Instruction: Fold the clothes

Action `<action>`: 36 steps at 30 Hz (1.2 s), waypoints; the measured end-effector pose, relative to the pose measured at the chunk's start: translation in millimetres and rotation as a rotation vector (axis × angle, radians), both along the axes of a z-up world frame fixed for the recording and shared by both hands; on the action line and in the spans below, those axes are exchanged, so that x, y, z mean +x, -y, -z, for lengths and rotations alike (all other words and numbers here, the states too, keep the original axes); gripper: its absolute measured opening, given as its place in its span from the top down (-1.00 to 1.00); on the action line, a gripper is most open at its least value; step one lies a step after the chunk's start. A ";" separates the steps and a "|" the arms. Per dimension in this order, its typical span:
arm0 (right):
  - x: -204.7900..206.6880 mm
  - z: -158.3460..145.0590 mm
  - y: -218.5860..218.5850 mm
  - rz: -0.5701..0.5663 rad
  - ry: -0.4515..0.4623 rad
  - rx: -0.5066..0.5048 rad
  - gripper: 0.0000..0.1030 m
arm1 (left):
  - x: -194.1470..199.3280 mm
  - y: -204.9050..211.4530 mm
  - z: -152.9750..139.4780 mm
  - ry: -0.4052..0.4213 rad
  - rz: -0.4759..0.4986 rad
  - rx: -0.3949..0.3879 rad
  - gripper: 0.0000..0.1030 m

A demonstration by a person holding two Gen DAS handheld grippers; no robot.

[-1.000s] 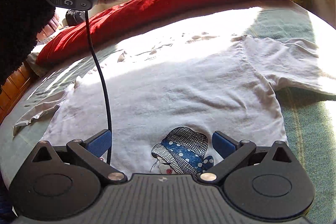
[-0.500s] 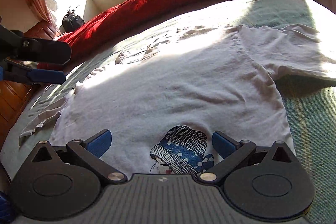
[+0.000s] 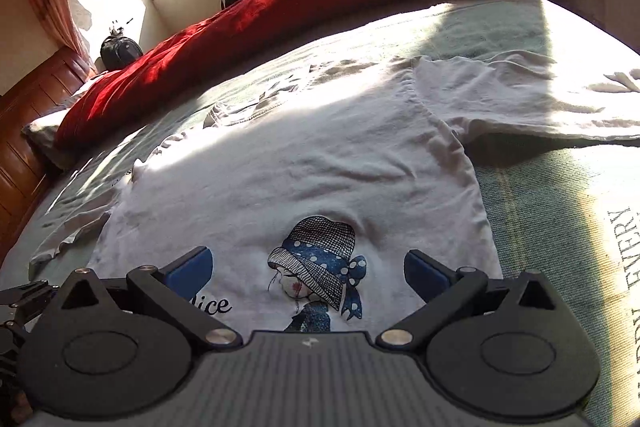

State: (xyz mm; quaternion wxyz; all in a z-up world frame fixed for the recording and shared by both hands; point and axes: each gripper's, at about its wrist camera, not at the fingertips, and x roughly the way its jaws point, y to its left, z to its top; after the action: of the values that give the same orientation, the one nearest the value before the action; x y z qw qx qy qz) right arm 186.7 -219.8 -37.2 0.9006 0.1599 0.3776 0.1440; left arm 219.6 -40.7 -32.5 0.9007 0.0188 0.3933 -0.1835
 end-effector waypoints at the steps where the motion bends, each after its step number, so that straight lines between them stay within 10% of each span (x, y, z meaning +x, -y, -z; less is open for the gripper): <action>1: -4.2 -6.2 5.9 0.014 0.007 -0.010 -1.00 | 6.6 1.3 -0.3 0.006 0.011 -0.023 -0.99; 13: 74.7 -63.9 107.1 0.204 0.010 -0.158 -1.00 | 31.8 8.1 28.5 0.042 0.129 -0.058 -0.98; 29: 199.8 38.5 169.9 0.278 -0.185 -0.263 -1.00 | 44.2 -2.3 46.4 0.053 0.136 -0.123 -0.99; 36: 228.0 28.5 168.6 0.318 -0.193 -0.328 -1.00 | 43.0 -1.0 46.2 0.061 0.138 -0.112 -0.99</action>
State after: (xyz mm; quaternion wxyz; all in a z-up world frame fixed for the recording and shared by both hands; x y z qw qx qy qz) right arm 414.7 -388.4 -65.7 0.8857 0.0821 0.4501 -0.0788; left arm 262.6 -39.7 -78.7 0.8971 0.0009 0.3527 -0.2662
